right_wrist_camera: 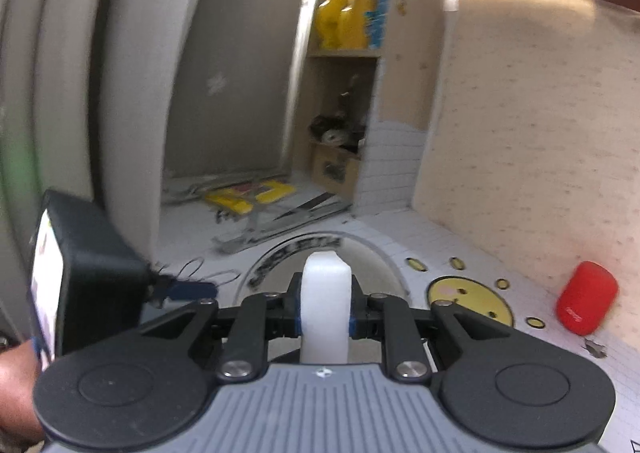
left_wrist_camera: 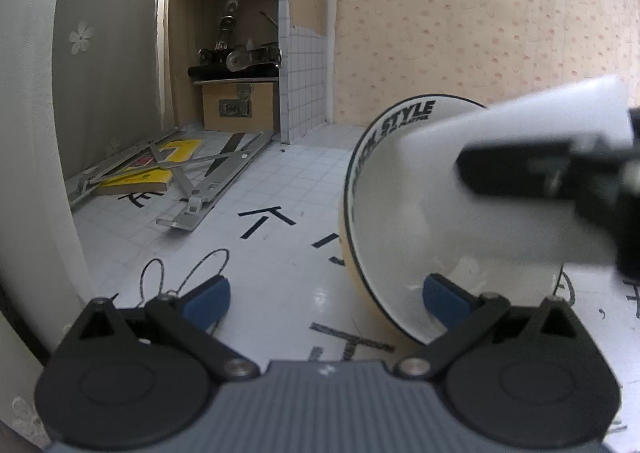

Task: Clean bowl
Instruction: 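Rotate the bowl with the left gripper while the right gripper scrubs the sponge inside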

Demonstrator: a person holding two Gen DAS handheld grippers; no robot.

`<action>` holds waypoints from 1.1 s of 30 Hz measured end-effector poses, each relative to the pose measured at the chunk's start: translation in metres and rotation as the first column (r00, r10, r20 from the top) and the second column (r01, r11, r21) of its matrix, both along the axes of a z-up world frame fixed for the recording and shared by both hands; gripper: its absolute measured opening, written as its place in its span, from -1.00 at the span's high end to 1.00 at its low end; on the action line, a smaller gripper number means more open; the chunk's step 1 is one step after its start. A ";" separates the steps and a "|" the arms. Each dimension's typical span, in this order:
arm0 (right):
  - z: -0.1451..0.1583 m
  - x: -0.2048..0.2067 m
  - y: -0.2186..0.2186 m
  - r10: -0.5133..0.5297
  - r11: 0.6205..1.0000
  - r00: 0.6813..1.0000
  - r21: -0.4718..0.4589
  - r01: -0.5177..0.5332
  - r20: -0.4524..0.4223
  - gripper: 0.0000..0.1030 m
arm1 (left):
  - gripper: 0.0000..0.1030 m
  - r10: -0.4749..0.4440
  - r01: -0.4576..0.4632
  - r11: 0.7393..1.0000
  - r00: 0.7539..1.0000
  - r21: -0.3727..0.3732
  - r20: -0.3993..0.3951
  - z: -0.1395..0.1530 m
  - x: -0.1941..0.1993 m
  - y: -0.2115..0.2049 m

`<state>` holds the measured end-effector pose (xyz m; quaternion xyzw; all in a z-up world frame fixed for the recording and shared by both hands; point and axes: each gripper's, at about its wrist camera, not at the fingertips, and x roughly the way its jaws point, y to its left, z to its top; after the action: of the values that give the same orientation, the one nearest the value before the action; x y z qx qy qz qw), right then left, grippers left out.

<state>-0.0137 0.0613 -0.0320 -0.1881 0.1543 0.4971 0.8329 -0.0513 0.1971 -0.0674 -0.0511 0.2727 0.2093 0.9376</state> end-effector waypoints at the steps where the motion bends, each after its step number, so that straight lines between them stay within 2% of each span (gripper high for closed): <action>1: -0.002 -0.001 0.001 0.010 1.000 1.000 -0.009 -0.010 -0.003 0.65 | -1.00 0.001 -0.001 1.000 1.000 -0.001 -0.001 0.001 0.001 0.000; 6: -0.009 -0.002 0.002 0.015 0.999 1.000 -0.048 -0.016 -0.007 0.65 | -1.00 -0.008 0.008 1.000 1.000 0.005 -0.011 0.003 0.002 0.002; 12: -0.014 0.006 -0.003 -0.039 0.997 0.999 -0.071 0.038 -0.011 0.65 | -1.00 0.000 0.000 0.999 1.000 0.049 -0.008 0.005 -0.002 0.000; 16: -0.014 0.009 -0.010 -0.078 0.996 0.997 -0.045 0.078 -0.006 0.65 | -1.00 0.010 -0.010 1.000 1.000 -0.004 -0.011 0.003 -0.002 0.007; 20: -0.006 0.011 -0.011 -0.115 0.993 0.993 -0.012 0.116 0.029 0.66 | -1.00 0.007 -0.007 1.000 1.000 -0.003 -0.005 0.002 -0.001 0.005; 25: 0.002 0.008 0.000 -0.039 0.999 0.999 0.019 0.039 -0.001 0.66 | -1.00 0.006 -0.006 1.000 1.000 0.001 -0.003 0.000 -0.001 0.004; 28: -0.003 0.002 0.006 0.007 1.000 1.000 -0.009 -0.007 -0.008 0.65 | -1.00 0.005 -0.005 1.000 1.000 0.003 0.002 0.000 -0.001 0.004; 31: -0.008 0.001 0.007 0.010 0.999 1.000 -0.046 -0.011 -0.008 0.65 | -1.00 0.003 -0.003 1.000 1.000 0.003 0.005 0.000 -0.002 0.004; 33: -0.008 0.004 0.005 -0.031 0.998 0.999 -0.045 0.032 0.009 0.65 | -1.00 0.004 -0.004 1.000 1.000 0.004 0.007 0.000 -0.003 0.003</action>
<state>-0.0097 0.0665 -0.0402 -0.2065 0.1650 0.4795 0.8368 -0.0542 0.2002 -0.0678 -0.0504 0.2689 0.2115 0.9383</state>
